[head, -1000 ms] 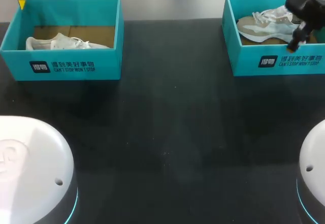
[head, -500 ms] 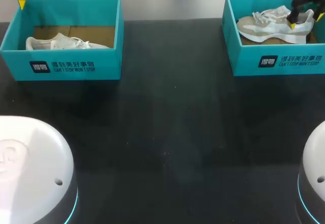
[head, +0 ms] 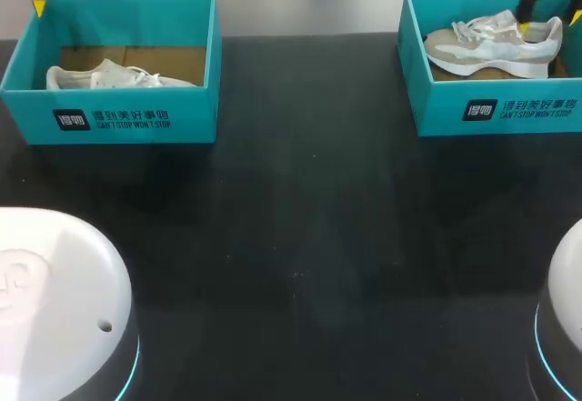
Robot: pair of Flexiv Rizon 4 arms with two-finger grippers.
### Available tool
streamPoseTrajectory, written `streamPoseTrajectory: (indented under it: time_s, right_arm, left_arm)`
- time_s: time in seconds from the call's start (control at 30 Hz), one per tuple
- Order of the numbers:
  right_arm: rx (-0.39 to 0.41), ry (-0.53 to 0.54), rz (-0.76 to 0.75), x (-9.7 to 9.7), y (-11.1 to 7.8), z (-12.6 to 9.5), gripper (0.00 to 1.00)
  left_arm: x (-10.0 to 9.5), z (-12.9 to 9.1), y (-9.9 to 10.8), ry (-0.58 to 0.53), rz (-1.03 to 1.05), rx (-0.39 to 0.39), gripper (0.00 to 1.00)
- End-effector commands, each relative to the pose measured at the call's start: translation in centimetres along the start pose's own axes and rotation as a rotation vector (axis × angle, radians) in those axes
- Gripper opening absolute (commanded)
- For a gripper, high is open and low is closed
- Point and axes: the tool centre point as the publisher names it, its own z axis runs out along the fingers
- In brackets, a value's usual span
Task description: Take the shoe out of the shoebox, open the shoe tongue, remove and reinsert the insole, then place the shoe into the shoebox
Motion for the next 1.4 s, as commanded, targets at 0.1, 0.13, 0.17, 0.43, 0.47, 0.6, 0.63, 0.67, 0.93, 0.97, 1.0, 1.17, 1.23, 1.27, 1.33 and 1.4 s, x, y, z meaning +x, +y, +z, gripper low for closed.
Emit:
streamPoseTrajectory:
  time_s: [0.1,0.13,0.17,0.43,0.47,0.6,0.63,0.67,0.93,0.97,1.0,1.17,1.23,1.27,1.33,1.4]
  right_arm:
    - [0.05,0.041,0.065,-3.6,4.5,1.4,1.0]
    - [0.05,0.042,0.079,-4.0,4.8,1.5,1.0]
    - [0.046,0.052,0.088,-4.3,5.1,1.7,1.0]
    - [0.069,0.07,0.098,-4.9,5.5,2.5,1.0]
    - [0.069,0.07,0.098,-4.9,5.5,2.5,1.0]
    - [0.069,0.07,0.098,-4.9,5.5,2.5,1.0]
    - [0.069,0.07,0.098,-4.9,5.5,2.5,1.0]
    - [0.041,0.062,0.1,-5.2,5.9,2.5,1.0]
    - [-0.067,-0.067,0.114,-7.7,8.0,4.0,1.0]
    - [-0.059,-0.057,0.121,-7.9,8.1,4.3,1.0]
    - [-0.059,-0.053,0.131,-8.1,8.0,4.5,1.0]
    - [-0.041,-0.076,0.141,-8.5,7.8,6.1,1.0]
    - [-0.038,-0.086,0.148,-8.6,7.9,6.6,1.0]
    - [-0.038,-0.087,0.149,-8.8,8.0,6.8,1.0]
    - [-0.038,-0.086,0.15,-9.0,8.3,7.3,1.0]
    - [-0.038,-0.096,0.15,-9.3,8.7,8.1,1.0]
  left_arm:
    - [0.0,-0.1,0.0,0.002,0.001,0.001,1.0]
    - [0.0,-0.1,0.0,0.002,0.001,0.001,1.0]
    - [0.0,-0.1,0.0,0.002,0.001,0.001,1.0]
    - [0.0,-0.1,0.0,0.002,0.001,0.001,1.0]
    - [0.0,-0.1,0.0,0.002,0.001,0.001,1.0]
    - [0.0,-0.1,0.0,0.002,0.001,0.001,1.0]
    - [0.0,-0.1,0.0,0.002,0.001,0.001,1.0]
    - [0.0,-0.1,0.0,0.002,0.001,0.001,1.0]
    - [0.0,-0.1,0.0,0.002,0.001,0.001,1.0]
    - [0.0,-0.1,0.0,0.002,0.001,0.001,1.0]
    - [0.0,-0.1,0.0,0.002,0.001,0.001,1.0]
    - [0.0,-0.1,0.0,0.002,0.001,0.001,1.0]
    - [0.0,-0.1,0.0,0.002,0.001,0.001,1.0]
    - [0.0,-0.1,0.0,0.002,0.001,0.001,1.0]
    - [0.0,-0.1,0.0,0.002,0.001,0.001,1.0]
    - [0.0,-0.1,0.0,0.002,0.001,0.001,1.0]
